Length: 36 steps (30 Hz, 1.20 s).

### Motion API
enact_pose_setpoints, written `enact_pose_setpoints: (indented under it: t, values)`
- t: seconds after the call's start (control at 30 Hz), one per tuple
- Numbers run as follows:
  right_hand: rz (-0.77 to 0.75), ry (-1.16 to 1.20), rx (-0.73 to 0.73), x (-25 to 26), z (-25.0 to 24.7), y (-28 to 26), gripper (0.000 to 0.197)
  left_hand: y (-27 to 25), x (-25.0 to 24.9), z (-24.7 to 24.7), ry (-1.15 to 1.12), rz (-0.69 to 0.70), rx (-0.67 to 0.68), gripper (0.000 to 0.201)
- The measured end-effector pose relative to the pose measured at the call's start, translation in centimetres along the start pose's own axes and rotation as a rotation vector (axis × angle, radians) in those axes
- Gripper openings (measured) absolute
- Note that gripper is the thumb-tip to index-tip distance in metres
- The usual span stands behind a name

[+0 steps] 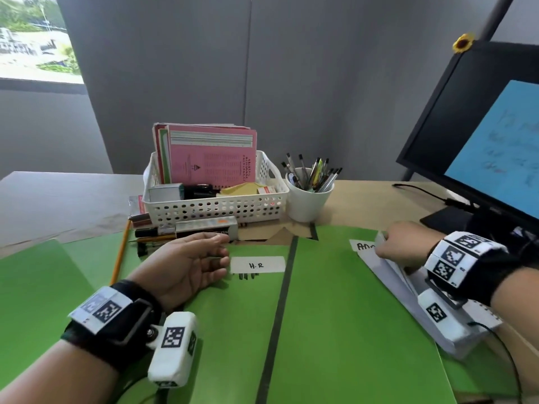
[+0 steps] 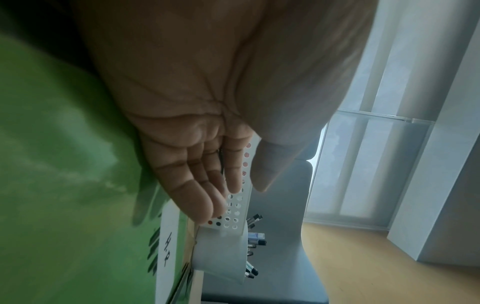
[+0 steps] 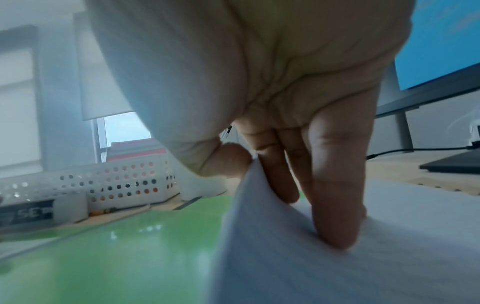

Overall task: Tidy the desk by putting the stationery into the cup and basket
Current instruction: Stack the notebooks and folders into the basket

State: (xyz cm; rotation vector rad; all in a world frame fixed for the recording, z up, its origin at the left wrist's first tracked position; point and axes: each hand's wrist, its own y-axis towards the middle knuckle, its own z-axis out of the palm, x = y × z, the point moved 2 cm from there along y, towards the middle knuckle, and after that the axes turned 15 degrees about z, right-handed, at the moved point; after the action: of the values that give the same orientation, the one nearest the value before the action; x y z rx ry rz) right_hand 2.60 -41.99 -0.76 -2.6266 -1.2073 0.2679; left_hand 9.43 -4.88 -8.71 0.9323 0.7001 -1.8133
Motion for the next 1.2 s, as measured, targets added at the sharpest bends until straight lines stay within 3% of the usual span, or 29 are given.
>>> enact_pose_setpoints:
  t: [0.17,0.27,0.33,0.4,0.47,0.53,0.63,0.73,0.8,0.87,0.97,1.0,1.07,1.13,1.2]
  values:
    - [-0.166,0.185,-0.163,1.7,-1.6,-6.2,0.032,-0.4,-0.3,0.3,0.072,-0.008,0.076,0.051]
    - [-0.409,0.355,-0.243,4.0,-2.1,-11.5,0.020,-0.8,0.0,0.9,0.087,-0.068,0.176,0.077]
    - [-0.646,0.439,-0.238,5.9,-1.5,-15.1,0.014,-1.6,0.3,1.8,0.068,-0.156,0.264,0.074]
    - [-0.869,0.350,-0.167,7.6,0.2,-16.7,0.018,-2.3,0.4,2.2,0.064,-0.225,0.251,0.072]
    - [-0.967,0.176,-0.107,8.9,2.2,-16.4,0.026,-2.3,0.0,1.9,0.061,-0.199,0.179,0.056]
    - [-0.917,0.077,-0.065,9.5,3.6,-15.0,0.047,-2.3,-0.6,1.3,0.109,-0.138,0.123,0.040]
    - [-0.695,-0.050,-0.128,9.6,4.3,-12.0,0.109,-2.4,-1.0,1.1,0.104,-0.087,0.142,0.028]
    - [-0.457,0.166,-0.196,8.6,3.3,-9.2,0.133,-2.3,-1.5,1.2,-0.020,0.003,0.148,0.029]
    - [-0.315,0.536,-0.127,7.8,2.6,-7.6,0.130,-2.0,-1.6,1.2,-0.159,0.079,0.134,0.031]
    - [-0.194,0.982,0.123,7.5,2.5,-6.6,0.114,-1.7,-1.7,1.0,-0.271,0.165,0.099,0.033]
    - [-0.266,1.452,0.632,8.5,3.3,-6.8,0.059,-1.4,-1.6,0.5,-0.343,0.230,0.119,0.037]
    - [-0.316,1.546,0.736,9.1,3.4,-7.2,0.047,-1.3,-1.5,0.3,-0.338,0.234,0.130,0.039]
    - [-0.393,1.649,0.694,10.2,3.5,-7.9,0.038,-0.9,-1.1,0.1,-0.245,0.244,0.080,0.041]
    - [-0.456,1.645,0.462,11.0,3.2,-8.0,0.025,-0.4,-1.0,-0.2,-0.156,0.281,-0.044,0.042]
    - [-0.521,1.616,0.286,11.6,2.8,-8.2,0.019,-0.1,-1.2,-0.6,-0.117,0.357,-0.135,0.057]
